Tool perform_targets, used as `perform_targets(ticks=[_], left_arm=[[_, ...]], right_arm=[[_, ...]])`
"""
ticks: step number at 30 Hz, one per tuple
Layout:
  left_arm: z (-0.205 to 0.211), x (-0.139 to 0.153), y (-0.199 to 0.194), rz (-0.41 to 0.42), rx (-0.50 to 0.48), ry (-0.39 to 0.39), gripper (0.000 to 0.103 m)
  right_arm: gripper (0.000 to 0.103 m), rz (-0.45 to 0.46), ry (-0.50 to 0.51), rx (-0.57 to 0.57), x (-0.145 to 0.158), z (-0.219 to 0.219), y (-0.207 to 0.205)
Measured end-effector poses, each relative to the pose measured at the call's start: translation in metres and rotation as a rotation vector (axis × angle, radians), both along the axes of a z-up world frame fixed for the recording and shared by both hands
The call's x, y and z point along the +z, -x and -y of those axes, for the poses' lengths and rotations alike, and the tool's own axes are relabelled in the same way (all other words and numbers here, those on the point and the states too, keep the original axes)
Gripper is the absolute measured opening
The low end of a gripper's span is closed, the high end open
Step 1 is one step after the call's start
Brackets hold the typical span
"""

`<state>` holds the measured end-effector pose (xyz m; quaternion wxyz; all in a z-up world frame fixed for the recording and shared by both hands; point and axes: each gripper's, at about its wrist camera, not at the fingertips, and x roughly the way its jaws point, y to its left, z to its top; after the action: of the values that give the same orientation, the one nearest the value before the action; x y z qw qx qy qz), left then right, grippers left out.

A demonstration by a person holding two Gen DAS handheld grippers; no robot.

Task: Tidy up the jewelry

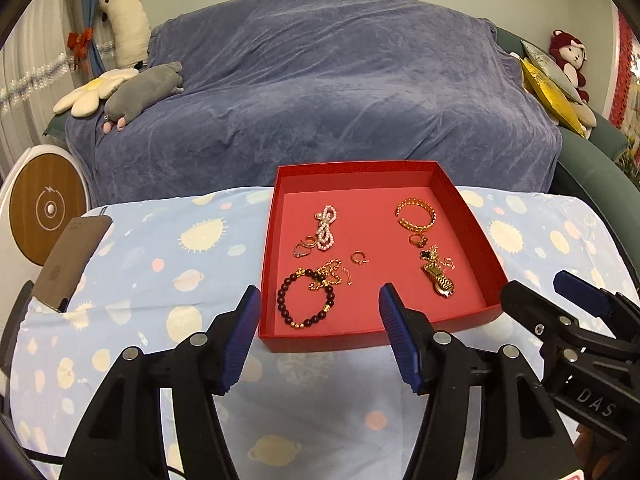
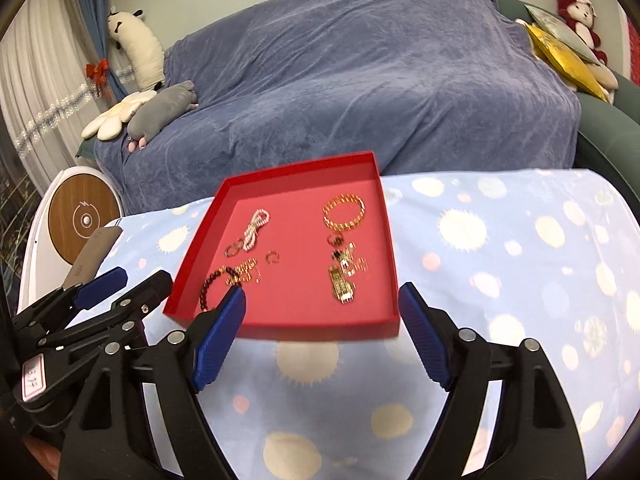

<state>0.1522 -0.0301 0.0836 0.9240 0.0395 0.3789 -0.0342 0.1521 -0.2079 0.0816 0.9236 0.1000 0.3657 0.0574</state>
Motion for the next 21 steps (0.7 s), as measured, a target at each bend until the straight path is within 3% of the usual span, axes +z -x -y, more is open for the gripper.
perform_targets(ticks=[4,10,12,21], left_arm=[[0.003,-0.010,0.007,0.008,-0.001,-0.049,0.059],[-0.010,-0.019,-0.001,-0.037,0.021,-0.018,0.060],[-0.012,-0.020,-0.001,-0.038,0.033,-0.015,0.066],[-0.015,-0.028,0.003,-0.053,0.041,-0.012,0.072]], right_arm=[[0.076,-0.007,0.027,0.003,-0.005,-0.010,0.002],[0.083,0.017,0.102,0.021,-0.007,-0.023,0.003],[0.084,0.010,0.119,0.028,-0.011,-0.024,0.003],[0.087,-0.057,0.084,0.039,-0.025,-0.022,0.003]])
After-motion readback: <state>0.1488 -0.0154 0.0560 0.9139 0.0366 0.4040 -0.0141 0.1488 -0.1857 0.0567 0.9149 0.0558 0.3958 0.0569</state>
